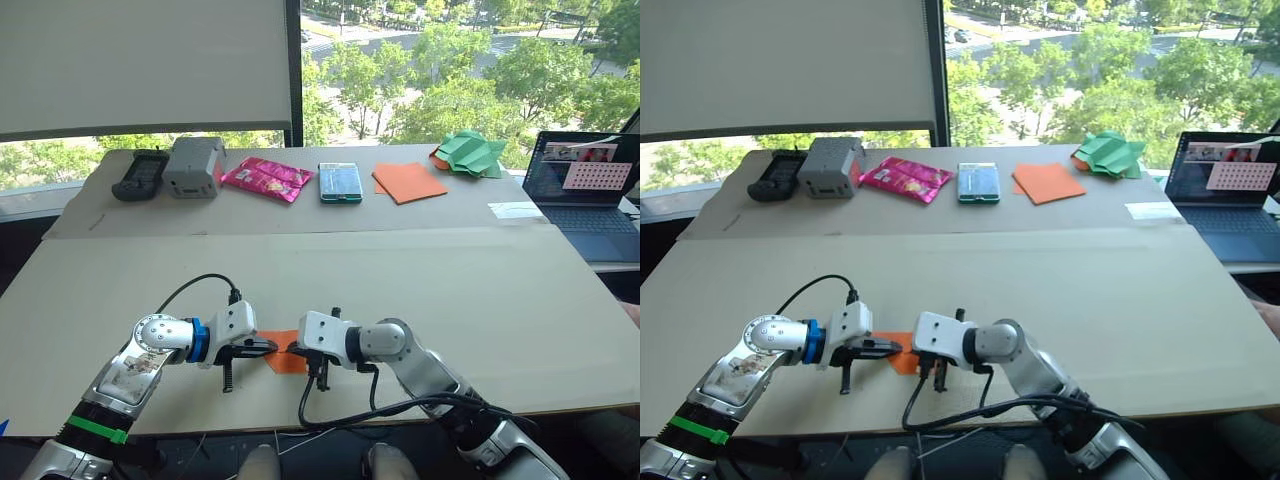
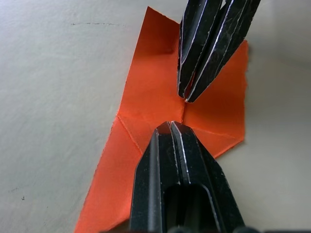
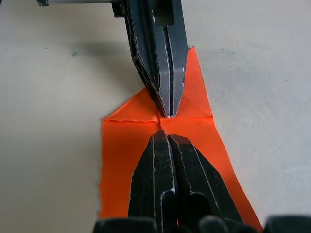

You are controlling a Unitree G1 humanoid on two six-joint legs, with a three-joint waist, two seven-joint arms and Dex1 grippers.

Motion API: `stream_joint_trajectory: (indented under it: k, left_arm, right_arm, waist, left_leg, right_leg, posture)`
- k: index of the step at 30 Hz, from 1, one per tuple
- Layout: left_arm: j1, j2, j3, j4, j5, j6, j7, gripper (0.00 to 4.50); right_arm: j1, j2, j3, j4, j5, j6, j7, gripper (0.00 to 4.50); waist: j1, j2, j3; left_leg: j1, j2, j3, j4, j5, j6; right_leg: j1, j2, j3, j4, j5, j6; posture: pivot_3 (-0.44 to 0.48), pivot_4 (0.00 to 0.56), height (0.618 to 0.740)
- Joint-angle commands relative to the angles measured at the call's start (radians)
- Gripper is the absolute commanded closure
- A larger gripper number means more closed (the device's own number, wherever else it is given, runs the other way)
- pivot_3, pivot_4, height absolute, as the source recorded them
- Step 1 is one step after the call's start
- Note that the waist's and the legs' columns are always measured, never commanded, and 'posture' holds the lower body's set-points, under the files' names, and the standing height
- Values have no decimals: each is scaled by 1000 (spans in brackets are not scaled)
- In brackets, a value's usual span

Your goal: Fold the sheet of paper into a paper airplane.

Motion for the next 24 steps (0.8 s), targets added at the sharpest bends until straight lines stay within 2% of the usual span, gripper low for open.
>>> stream_joint_trajectory:
  k: [1, 11, 17, 24]
  left_arm:
    - [23, 2, -16, -5, 22, 17, 7, 4500]
    - [31, 6, -13, -20, 21, 25, 20, 4500]
    - [25, 7, -15, -12, 22, 27, 17, 4500]
    - [18, 4, -18, 1, 25, 25, 17, 4500]
  right_arm:
    - [-29, 14, -4, 28, -2, -23, -3, 4443]
    - [-26, -25, 58, 103, -57, 57, 38, 4443]
    - [-7, -59, 40, 142, -79, 96, 18, 4443]
    - [48, -122, 17, 77, -69, 117, 35, 4443]
  waist:
    - [0, 0, 0]
    - [0, 5, -7]
    - [3, 9, -13]
    - [25, 11, -14]
  left_leg:
    - [0, 0, 0, 0, 0, 0]
    - [1, 0, 0, 0, 0, 0]
    - [1, 0, 0, 0, 0, 0]
    - [1, 0, 1, 1, -3, -5]
  right_leg:
    - [0, 0, 0, 0, 0, 0]
    - [0, 0, 0, 0, 0, 0]
    - [1, 0, 0, 0, 0, 0]
    - [2, -1, 0, -1, 0, 0]
  posture:
    - [0, 150, 706]
    - [0, 150, 706]
    - [0, 150, 706]
    - [0, 150, 706]
